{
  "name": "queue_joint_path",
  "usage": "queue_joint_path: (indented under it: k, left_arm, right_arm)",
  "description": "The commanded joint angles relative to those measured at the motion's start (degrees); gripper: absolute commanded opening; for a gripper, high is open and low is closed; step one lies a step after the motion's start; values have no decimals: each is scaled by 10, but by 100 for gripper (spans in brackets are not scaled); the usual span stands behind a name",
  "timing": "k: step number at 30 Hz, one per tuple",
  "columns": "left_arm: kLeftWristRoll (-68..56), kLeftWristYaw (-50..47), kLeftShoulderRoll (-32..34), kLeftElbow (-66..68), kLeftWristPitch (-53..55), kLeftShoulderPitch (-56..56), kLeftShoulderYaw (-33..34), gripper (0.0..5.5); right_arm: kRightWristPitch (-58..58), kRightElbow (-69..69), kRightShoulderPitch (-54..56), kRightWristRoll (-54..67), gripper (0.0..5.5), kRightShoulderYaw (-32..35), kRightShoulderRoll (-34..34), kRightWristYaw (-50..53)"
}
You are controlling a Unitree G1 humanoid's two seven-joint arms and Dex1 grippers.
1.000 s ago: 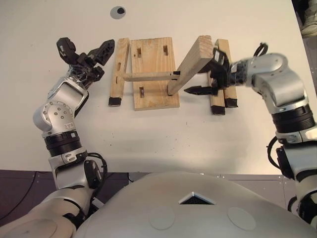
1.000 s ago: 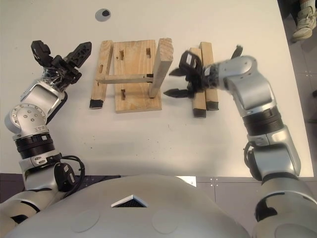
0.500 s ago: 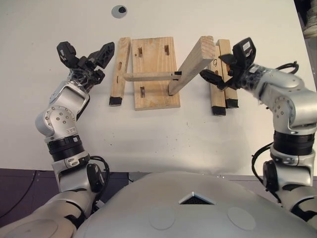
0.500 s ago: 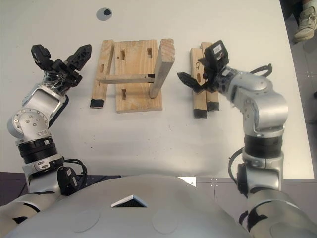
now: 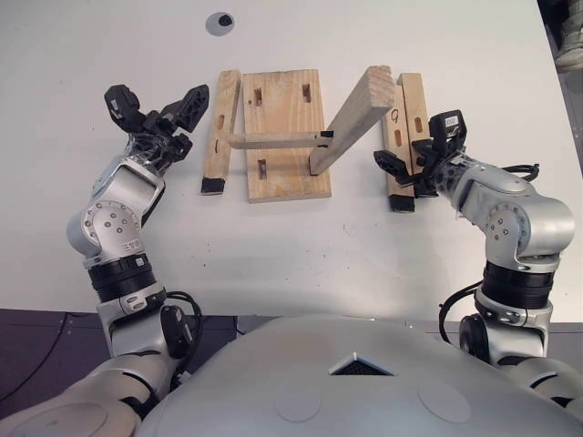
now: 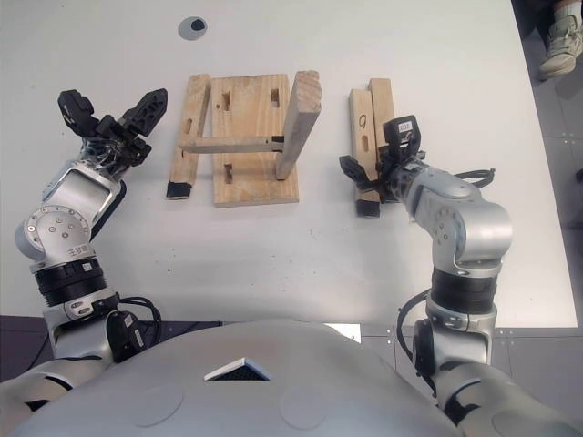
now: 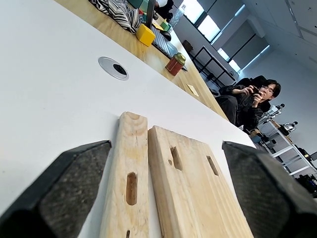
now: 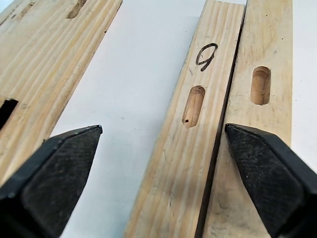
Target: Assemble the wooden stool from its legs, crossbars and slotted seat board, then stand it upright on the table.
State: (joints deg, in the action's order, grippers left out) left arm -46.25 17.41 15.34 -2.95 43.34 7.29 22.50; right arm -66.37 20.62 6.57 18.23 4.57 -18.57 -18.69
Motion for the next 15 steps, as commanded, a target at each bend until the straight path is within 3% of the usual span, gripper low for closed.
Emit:
queue_joint_path:
  k: [1,9,15]
  left_arm:
    - [3,-8,-1,-5,0,-1,1,413]
    - [4,-12,-5,-7,-3,-5,1,413]
    - [7,-10,-4,1,-5,-3,-2,413]
  right_arm:
    - [-12,-21,-2,2,458,-9,5,7]
    - [19,-39,13,-25,458,-58,-32,5]
    - [40,-77,18,-45,458,-55,-49,12]
